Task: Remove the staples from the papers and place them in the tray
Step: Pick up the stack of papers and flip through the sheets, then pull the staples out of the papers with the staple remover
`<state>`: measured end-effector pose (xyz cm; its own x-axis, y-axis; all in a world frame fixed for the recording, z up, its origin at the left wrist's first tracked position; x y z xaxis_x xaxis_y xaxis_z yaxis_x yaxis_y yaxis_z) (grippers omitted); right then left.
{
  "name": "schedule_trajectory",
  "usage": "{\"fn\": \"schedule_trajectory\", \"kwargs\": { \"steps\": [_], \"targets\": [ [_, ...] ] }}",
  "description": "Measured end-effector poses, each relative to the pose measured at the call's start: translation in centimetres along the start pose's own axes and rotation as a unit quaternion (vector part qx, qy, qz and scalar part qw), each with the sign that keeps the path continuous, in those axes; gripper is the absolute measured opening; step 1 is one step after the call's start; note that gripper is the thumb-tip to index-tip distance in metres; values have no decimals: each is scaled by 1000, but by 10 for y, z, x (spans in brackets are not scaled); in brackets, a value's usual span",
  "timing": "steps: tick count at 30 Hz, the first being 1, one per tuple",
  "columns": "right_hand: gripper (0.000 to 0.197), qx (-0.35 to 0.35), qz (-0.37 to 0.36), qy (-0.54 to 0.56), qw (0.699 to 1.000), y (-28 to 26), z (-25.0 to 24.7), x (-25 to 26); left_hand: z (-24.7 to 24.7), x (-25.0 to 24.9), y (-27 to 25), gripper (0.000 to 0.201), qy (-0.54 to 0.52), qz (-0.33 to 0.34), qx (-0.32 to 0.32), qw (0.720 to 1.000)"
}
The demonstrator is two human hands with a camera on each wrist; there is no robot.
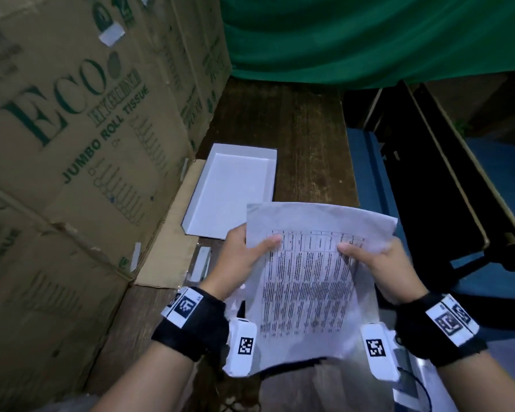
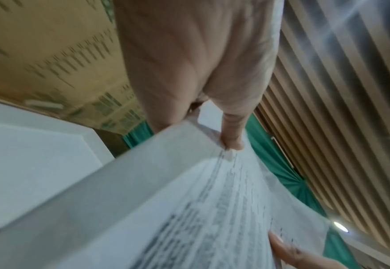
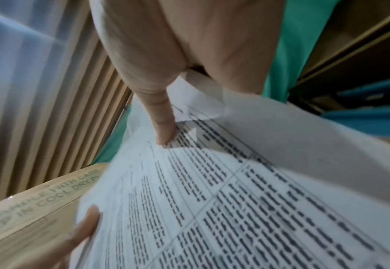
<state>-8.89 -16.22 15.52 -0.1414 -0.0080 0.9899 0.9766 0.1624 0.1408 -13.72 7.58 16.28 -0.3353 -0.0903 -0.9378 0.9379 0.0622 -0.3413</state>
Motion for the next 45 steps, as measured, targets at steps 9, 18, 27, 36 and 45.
{"fn": "schedule_trajectory", "kwargs": {
  "steps": [9, 18, 27, 36, 45],
  "targets": [
    [37, 116, 187, 142, 965, -8, 168, -57, -146, 71, -53, 18, 12, -50, -244, 968],
    [38, 239, 281, 7, 929, -17, 270, -113, -232, 144, -116, 19, 127, -139, -347, 919],
    [32, 325, 188, -388, 842, 39, 331, -171, -242, 185, -117, 28, 155, -197, -344, 905],
    [40, 306, 220, -370, 849, 38, 320, -191, -238, 174, -115, 23, 185, -219, -357, 889],
    [19, 15, 121, 31, 992, 78, 197, -67, -187, 113, -90, 10, 220, -163, -310, 910]
  ]
}}
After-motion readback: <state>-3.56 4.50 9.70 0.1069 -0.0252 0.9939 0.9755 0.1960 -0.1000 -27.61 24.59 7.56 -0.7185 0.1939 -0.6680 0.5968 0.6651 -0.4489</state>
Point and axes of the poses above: each hand's wrist, its own y-axis towards the middle knuckle, its own z-axis out of the palm, x = y × z, the point moved 8 cm from there along y, towards the middle knuckle, and after that the axes turned 15 degrees about -z, right-handed, at the moved point
